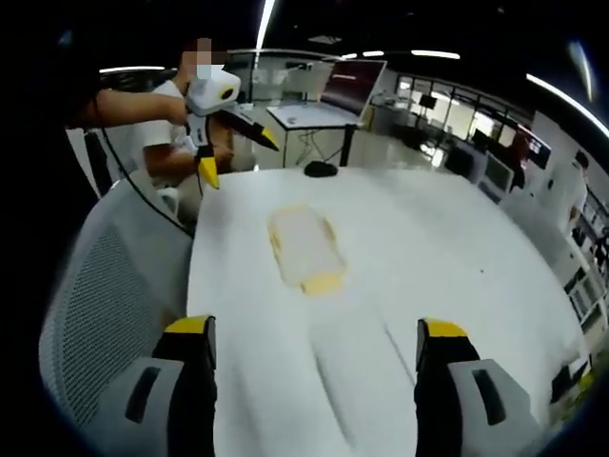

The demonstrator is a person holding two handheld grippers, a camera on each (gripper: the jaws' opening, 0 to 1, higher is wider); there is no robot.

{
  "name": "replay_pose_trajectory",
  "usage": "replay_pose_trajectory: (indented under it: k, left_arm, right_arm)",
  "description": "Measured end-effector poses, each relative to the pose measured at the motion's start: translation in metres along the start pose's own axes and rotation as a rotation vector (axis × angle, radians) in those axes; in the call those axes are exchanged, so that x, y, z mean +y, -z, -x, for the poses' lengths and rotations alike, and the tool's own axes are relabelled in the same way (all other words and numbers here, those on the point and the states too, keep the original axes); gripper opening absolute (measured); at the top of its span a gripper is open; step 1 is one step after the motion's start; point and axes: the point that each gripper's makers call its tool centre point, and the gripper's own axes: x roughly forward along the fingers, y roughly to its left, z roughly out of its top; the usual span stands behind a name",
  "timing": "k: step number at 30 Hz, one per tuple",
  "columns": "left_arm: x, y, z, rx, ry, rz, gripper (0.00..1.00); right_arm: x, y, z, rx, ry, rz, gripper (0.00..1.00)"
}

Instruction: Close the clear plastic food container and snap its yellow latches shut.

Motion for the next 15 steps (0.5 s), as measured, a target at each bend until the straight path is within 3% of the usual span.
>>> replay_pose_trajectory:
  k: [15]
  left_arm:
    - [0.011, 0.009, -0.013, 0.048, 0.038, -0.056, 0.82]
  right_arm:
    - [0.000, -0.005, -0.024, 0.031, -0.043, 0.039, 0.77]
